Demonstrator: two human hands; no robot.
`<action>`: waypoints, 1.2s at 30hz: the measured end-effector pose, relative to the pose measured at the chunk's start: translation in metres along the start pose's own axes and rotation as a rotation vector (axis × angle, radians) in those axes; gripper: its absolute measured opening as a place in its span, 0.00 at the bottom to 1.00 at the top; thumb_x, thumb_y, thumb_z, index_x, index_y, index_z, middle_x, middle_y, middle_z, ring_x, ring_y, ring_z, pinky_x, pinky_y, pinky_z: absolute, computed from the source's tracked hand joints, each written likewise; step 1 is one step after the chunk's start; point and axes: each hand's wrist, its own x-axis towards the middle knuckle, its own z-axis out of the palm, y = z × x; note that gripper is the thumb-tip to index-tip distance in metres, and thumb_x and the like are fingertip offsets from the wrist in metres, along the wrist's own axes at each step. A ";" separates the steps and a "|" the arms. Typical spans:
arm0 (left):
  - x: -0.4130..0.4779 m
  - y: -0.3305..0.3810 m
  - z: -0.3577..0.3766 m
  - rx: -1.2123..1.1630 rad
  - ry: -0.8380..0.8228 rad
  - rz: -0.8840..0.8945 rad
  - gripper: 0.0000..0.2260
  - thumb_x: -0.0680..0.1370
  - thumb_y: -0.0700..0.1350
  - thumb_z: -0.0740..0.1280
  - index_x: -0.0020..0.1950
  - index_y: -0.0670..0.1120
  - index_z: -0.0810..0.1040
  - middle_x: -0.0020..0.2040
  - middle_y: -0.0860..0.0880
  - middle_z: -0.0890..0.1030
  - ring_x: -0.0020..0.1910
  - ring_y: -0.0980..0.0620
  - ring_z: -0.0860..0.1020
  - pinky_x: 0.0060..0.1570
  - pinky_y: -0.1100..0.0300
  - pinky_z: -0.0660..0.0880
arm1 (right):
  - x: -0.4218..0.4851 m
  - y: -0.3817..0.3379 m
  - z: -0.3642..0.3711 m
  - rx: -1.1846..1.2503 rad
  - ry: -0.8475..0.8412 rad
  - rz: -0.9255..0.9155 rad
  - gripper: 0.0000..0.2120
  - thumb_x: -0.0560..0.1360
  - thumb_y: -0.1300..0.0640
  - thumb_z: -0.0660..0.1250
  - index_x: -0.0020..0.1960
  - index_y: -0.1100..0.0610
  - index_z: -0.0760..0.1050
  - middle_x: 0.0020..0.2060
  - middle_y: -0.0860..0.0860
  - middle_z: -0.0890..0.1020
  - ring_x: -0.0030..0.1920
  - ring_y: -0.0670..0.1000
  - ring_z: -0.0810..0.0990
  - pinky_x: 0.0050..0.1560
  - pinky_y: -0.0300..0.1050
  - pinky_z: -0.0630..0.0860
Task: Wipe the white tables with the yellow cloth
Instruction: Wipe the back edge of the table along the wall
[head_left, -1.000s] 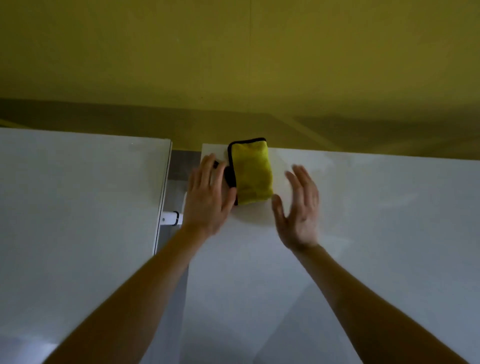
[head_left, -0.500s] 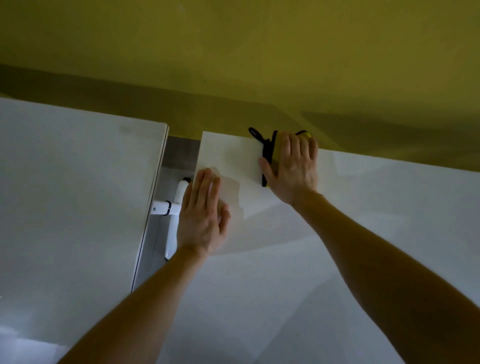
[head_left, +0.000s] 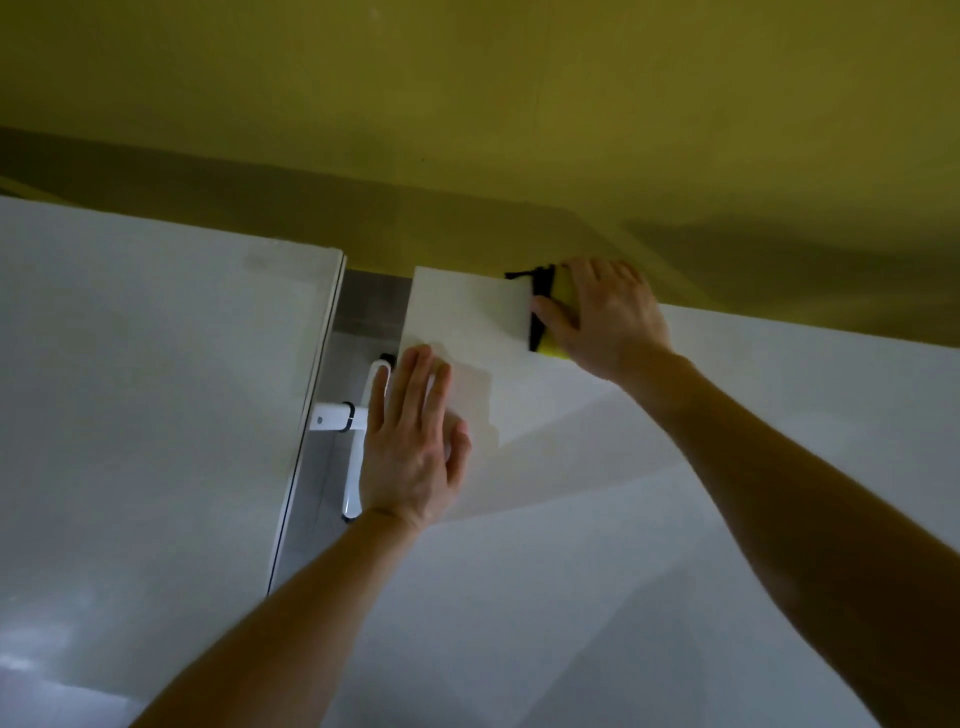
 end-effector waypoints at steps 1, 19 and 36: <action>0.000 0.000 0.001 -0.008 0.005 -0.003 0.32 0.85 0.50 0.66 0.86 0.38 0.61 0.88 0.38 0.57 0.88 0.39 0.53 0.84 0.36 0.57 | -0.003 0.005 0.001 -0.033 0.042 0.039 0.29 0.83 0.33 0.57 0.59 0.59 0.77 0.50 0.59 0.82 0.52 0.65 0.81 0.57 0.59 0.76; 0.002 0.000 0.005 -0.079 0.031 0.006 0.31 0.85 0.48 0.65 0.85 0.37 0.62 0.87 0.37 0.59 0.87 0.39 0.55 0.84 0.37 0.59 | -0.025 0.061 -0.006 0.031 0.226 0.286 0.26 0.82 0.32 0.62 0.50 0.56 0.79 0.44 0.58 0.83 0.46 0.64 0.82 0.47 0.55 0.75; 0.002 -0.004 0.002 -0.043 0.016 -0.004 0.28 0.86 0.51 0.59 0.83 0.37 0.66 0.86 0.37 0.62 0.87 0.38 0.58 0.82 0.36 0.61 | -0.023 0.059 -0.005 0.114 0.214 0.188 0.23 0.79 0.34 0.69 0.54 0.54 0.82 0.47 0.58 0.86 0.48 0.65 0.84 0.44 0.56 0.79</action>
